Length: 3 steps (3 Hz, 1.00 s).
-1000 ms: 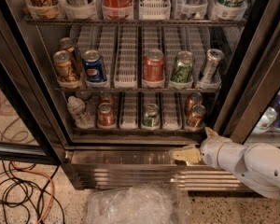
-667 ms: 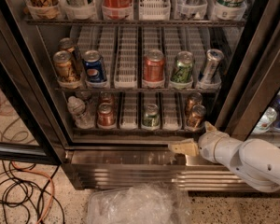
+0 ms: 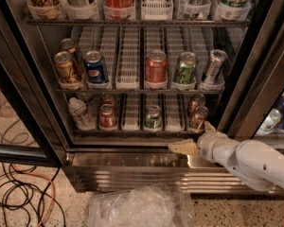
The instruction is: Pick orange can from bottom shelf of fridge
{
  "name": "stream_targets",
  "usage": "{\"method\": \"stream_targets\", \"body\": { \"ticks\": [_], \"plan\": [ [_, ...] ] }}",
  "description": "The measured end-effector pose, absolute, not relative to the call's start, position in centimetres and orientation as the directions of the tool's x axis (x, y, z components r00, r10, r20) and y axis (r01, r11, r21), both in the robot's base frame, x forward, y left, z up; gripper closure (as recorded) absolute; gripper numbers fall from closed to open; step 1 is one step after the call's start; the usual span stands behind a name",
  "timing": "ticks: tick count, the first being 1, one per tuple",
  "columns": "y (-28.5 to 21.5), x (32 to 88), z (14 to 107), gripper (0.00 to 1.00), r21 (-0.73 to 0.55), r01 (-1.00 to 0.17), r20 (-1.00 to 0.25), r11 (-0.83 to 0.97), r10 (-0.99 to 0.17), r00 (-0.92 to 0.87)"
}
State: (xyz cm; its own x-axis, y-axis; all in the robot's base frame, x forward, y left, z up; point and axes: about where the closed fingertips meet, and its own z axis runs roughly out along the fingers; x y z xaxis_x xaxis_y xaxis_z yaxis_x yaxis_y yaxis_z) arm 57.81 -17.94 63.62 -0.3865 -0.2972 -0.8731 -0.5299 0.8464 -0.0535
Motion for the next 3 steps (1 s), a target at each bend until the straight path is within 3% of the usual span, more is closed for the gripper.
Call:
{"method": "stream_targets", "body": {
  "ticks": [1,3],
  "plan": [
    [-17.78,60.59,62.97,0.01,-0.098,-0.521,-0.884,0.848,-0.315,-0.346],
    [-17.81,59.96,61.99,0.00,-0.082,-0.539,-0.864,0.838,-0.330,-0.381]
  ]
}}
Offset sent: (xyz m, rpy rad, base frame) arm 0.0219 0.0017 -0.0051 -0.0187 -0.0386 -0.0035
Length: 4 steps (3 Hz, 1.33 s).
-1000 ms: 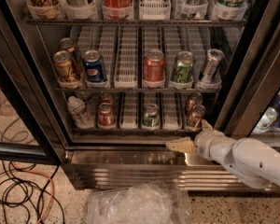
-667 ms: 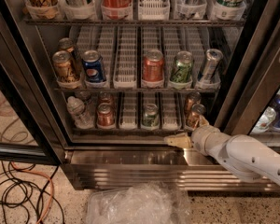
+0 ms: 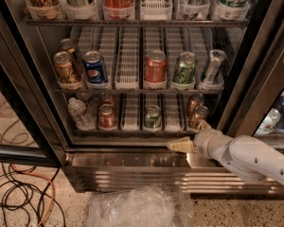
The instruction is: Pick orange can from bottom shelf of fridge
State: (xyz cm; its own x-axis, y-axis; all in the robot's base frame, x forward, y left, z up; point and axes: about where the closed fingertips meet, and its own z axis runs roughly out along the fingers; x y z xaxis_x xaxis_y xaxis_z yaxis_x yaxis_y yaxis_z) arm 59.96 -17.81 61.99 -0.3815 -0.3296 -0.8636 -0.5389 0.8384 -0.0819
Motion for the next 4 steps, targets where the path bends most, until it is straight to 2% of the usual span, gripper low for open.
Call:
{"method": "stream_targets", "body": {
  "ticks": [1,3,4],
  "plan": [
    [-18.6,61.1,61.5,0.00,-0.136,-0.542,-0.853,0.830,-0.376,-0.362],
    [-21.5,64.3,62.3,0.00,-0.274,-0.461,-0.850,0.844,-0.437,-0.295],
    [-21.6,64.4,62.4,0.07,-0.278,-0.456,-0.850,0.845,-0.438,-0.294]
  ]
}}
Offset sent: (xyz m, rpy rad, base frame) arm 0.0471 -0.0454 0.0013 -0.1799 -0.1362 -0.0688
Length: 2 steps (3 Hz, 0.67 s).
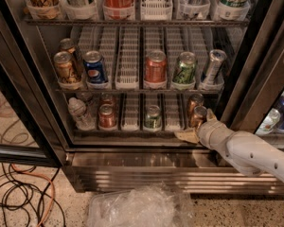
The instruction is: Pick orange can from bottom shelf of fridge
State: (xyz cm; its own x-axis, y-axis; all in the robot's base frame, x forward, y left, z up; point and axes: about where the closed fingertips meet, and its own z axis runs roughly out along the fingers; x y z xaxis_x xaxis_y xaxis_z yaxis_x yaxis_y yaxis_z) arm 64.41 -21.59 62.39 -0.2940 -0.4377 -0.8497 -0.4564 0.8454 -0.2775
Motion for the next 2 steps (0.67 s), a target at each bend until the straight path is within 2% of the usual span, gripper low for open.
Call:
{"method": "stream_targets", "body": {
  "ticks": [1,2],
  "plan": [
    [-20.7,65.2,61.5,0.00,-0.272,-0.465,-0.847,0.843,-0.439,-0.301],
    [-19.9,67.0,60.5,0.00,-0.289,-0.462,-0.842,0.839,-0.452,-0.295]
  ]
}}
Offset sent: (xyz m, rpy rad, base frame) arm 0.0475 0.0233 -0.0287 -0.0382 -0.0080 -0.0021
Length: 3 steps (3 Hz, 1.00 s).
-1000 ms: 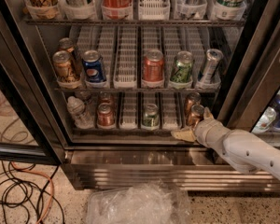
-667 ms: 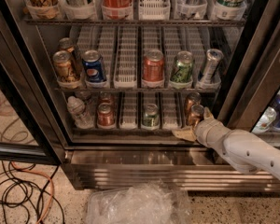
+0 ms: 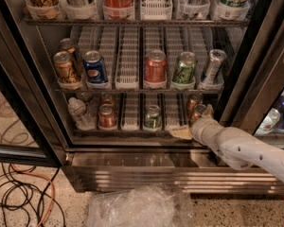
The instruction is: Pick orange can from bottom shelf of fridge
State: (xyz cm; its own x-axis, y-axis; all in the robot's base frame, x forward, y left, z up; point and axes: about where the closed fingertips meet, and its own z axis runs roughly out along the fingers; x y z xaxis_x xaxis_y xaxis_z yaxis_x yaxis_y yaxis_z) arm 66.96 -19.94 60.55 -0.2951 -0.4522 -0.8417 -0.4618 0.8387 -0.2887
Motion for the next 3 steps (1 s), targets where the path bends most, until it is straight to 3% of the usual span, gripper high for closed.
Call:
{"method": "stream_targets", "body": {
  "ticks": [2,3],
  "plan": [
    [-20.00,68.18,60.76,0.04,-0.304,-0.446,-0.838,0.842,-0.459,-0.294],
    [-20.01,68.20,61.11,0.13,-0.300,-0.443,-0.838,0.845,-0.456,-0.300]
  ]
}}
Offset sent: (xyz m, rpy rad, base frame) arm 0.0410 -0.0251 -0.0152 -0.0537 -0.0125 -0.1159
